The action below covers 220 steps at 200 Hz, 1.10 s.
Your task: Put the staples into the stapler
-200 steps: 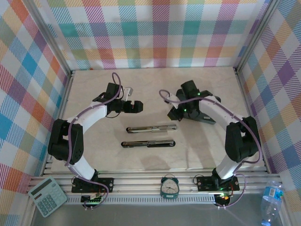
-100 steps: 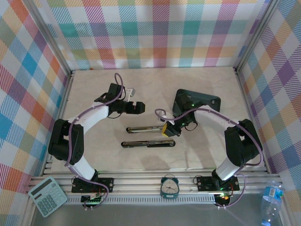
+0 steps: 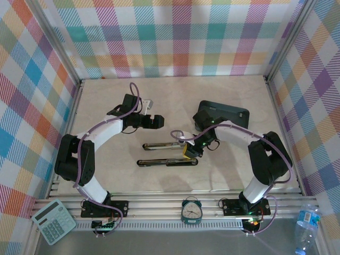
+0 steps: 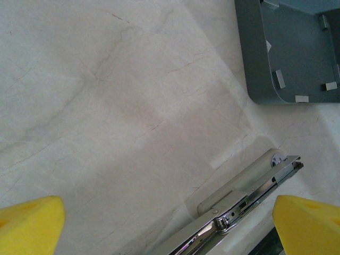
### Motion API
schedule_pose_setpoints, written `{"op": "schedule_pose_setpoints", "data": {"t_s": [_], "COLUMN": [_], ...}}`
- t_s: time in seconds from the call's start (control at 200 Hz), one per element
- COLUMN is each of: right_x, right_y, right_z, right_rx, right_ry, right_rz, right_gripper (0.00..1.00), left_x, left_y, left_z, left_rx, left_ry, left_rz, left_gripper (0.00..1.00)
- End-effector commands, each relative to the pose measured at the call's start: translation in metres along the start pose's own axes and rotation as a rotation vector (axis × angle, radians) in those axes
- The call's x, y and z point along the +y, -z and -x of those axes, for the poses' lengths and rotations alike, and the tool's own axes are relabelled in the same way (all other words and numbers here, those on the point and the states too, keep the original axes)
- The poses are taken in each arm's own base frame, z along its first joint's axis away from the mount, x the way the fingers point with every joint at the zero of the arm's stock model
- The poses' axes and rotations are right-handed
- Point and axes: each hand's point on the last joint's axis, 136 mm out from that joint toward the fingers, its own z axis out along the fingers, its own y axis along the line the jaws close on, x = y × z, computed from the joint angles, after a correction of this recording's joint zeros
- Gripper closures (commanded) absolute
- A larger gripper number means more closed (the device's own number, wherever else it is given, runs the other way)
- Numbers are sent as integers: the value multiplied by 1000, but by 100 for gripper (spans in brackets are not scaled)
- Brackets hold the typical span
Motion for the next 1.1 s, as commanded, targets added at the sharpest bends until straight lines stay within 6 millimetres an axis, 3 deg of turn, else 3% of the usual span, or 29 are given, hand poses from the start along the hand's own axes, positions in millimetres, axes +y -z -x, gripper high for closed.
{"op": "schedule_pose_setpoints", "data": {"t_s": [0.0,0.625,1.095], "right_x": [5,3,4], "right_y": [-10,-18,-9], "right_z": [-5,-4,9], "right_rx": [32,54,22], "right_ry": [32,59,104], "right_rz": [28,24,7], "right_gripper": [89,88,88], "left_x": [-12,-12,-13], "left_y": [0,0,0], "left_z": [7,6,5], "left_rx": [-6,-5,-1], "left_ry": [-12,-15,-16], "left_rz": [-31,-30,-29], "left_gripper": [0,0,0]}}
